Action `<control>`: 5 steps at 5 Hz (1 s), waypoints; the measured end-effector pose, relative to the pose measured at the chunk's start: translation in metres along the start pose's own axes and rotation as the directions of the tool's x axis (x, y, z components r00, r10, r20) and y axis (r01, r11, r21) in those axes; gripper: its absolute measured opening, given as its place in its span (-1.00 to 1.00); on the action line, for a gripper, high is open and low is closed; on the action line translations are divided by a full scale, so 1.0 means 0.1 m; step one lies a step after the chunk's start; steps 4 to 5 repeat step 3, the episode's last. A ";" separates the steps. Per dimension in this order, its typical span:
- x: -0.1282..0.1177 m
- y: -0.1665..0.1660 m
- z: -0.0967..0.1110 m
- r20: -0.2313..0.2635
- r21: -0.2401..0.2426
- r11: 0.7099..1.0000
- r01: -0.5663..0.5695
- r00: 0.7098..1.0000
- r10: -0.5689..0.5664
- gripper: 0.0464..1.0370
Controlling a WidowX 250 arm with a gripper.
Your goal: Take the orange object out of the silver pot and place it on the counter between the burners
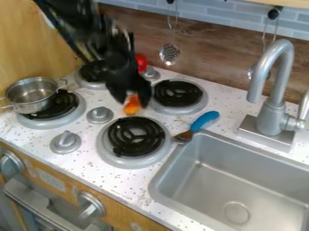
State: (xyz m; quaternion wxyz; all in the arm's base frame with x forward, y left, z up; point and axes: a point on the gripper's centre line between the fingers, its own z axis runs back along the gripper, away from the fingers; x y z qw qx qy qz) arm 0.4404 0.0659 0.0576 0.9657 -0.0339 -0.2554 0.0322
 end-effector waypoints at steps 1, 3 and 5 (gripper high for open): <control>0.09 0.04 0.51 0.076 -0.009 1.000 0.008 0.997 -0.007 0.93; 0.14 -0.02 0.85 0.132 0.000 0.995 0.104 0.986 -0.103 0.93; 0.14 -0.02 0.85 0.132 0.000 0.995 0.104 0.986 -0.103 0.93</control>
